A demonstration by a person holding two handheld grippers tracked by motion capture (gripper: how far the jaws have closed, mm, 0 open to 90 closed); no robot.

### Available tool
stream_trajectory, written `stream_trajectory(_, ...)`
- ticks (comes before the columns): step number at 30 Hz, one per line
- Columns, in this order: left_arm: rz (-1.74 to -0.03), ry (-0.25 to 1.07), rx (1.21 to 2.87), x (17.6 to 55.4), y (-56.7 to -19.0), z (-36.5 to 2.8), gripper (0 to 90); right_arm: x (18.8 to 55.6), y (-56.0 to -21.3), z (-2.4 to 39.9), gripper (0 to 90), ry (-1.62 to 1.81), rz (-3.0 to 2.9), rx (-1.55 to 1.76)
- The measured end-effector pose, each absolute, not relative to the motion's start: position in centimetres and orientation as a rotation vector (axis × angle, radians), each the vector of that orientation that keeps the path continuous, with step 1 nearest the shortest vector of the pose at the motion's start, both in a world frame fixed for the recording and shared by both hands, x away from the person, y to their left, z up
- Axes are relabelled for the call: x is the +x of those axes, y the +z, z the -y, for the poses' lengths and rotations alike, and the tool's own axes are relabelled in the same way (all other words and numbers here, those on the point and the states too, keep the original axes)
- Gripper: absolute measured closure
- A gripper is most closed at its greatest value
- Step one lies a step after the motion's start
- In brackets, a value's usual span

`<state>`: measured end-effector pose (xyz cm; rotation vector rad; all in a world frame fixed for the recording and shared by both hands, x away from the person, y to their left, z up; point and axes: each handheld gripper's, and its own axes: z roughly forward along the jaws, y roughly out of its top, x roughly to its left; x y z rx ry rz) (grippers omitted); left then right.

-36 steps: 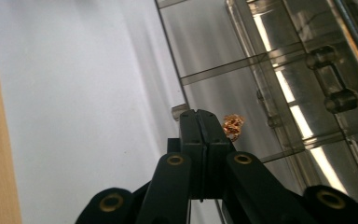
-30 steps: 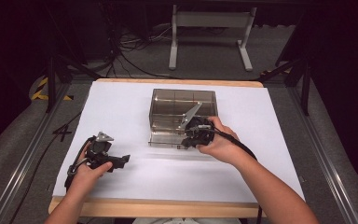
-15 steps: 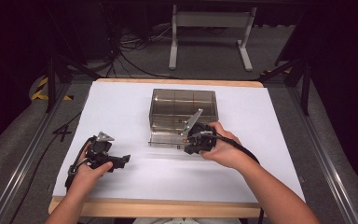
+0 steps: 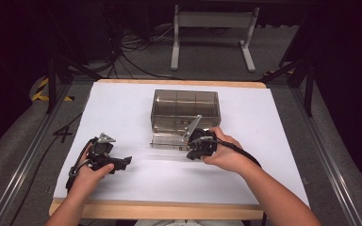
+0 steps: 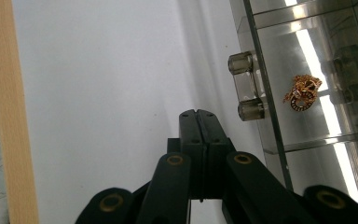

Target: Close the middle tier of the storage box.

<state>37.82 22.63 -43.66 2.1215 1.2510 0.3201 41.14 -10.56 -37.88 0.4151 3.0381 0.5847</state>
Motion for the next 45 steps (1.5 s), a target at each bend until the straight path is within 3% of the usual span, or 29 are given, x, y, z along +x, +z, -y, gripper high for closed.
stream_trajectory(18,-1.251,0.325,2.125,37.8,-43.7,-22.6,3.9,42.0,-39.0,10.6,90.0,0.530,-3.016,0.432)
stream_trajectory(45,-1.242,0.333,2.127,37.5,-43.6,-22.6,3.8,42.8,-38.0,10.8,90.0,0.521,-2.923,0.524)
